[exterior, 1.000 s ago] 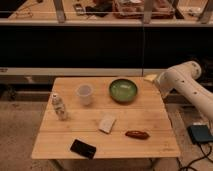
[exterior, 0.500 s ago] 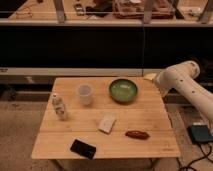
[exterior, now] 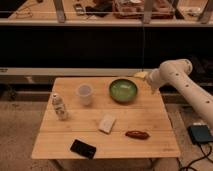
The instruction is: Pick up the ceramic bowl
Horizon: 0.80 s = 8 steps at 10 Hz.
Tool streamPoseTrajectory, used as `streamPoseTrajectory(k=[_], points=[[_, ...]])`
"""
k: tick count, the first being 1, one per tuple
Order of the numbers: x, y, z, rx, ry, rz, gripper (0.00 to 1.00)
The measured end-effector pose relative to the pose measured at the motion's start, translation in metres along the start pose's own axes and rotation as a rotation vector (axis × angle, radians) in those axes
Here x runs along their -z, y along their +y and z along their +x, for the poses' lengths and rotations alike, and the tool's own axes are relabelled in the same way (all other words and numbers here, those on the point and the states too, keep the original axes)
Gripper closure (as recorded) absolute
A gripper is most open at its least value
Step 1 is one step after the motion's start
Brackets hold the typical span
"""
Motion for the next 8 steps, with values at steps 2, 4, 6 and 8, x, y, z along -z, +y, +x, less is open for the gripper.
streamPoseTrajectory(k=[2,4,6,8], points=[[-0.024,0.006,0.007,0.038,-0.038,-0.028,0.20],[-0.043,0.020,0.020,0.037,-0.038,-0.057,0.20],[-0.066,0.026,0.020,0.011,-0.076,-0.031,0.20],[-0.087,0.031,0.013,-0.004,-0.124,-0.003,0.20]])
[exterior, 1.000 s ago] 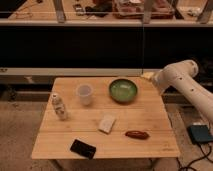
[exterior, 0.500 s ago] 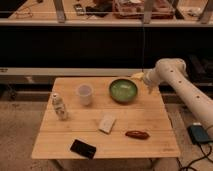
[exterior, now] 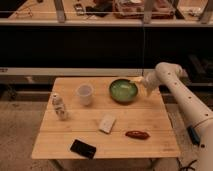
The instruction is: Pick up the ceramic bowl
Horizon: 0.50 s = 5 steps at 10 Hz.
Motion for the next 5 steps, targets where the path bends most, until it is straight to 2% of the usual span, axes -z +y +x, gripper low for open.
streamPoseTrajectory(k=[2,5], points=[[-0.017,0.008,-0.005,0.019,-0.041,0.017,0.23],[-0.028,0.012,-0.014,0.075,-0.084,0.042,0.48]])
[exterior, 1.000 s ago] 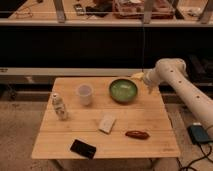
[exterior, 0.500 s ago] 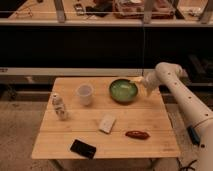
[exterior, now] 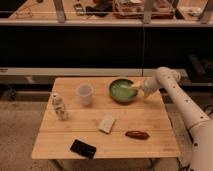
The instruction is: Pick up the ceramic bowl
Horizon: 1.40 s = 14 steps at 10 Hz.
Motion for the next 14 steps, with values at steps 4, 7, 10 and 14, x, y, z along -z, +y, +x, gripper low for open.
streamPoseTrajectory(k=[4,7,10,14], points=[[-0.011,-0.001,-0.006,0.051,-0.028,0.001,0.49],[-0.018,0.002,-0.005,0.060,-0.031,-0.013,0.49],[-0.027,-0.009,-0.007,0.049,-0.036,-0.003,0.58],[-0.037,-0.002,-0.005,0.043,-0.021,-0.045,0.95]])
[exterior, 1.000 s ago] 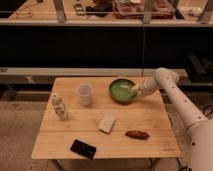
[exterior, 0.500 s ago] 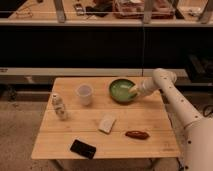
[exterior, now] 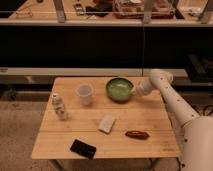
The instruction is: Pick up the ceramic bowl
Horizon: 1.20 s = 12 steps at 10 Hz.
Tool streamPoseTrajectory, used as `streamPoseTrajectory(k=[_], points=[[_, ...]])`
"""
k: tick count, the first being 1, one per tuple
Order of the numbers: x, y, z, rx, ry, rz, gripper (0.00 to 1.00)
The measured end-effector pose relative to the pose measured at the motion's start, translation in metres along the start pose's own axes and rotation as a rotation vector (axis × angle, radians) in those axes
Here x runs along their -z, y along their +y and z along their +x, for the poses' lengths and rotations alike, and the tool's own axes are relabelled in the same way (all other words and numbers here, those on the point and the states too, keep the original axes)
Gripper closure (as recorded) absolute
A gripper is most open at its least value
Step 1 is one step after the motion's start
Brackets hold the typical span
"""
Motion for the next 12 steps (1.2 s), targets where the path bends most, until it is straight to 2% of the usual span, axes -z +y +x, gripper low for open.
streamPoseTrajectory(k=[1,2,4,5,6,8,10,12], points=[[-0.003,0.003,0.001,-0.006,0.006,-0.013,1.00],[-0.004,0.005,0.003,-0.017,0.011,-0.019,1.00],[0.004,0.000,0.000,-0.050,-0.005,-0.001,1.00],[0.022,-0.017,-0.005,-0.052,-0.021,0.046,1.00],[0.051,-0.038,-0.011,-0.021,-0.027,0.108,1.00],[0.092,-0.059,-0.021,0.026,-0.031,0.184,1.00],[0.123,-0.057,-0.031,0.049,-0.042,0.232,1.00],[0.126,-0.055,-0.032,0.048,-0.041,0.235,1.00]])
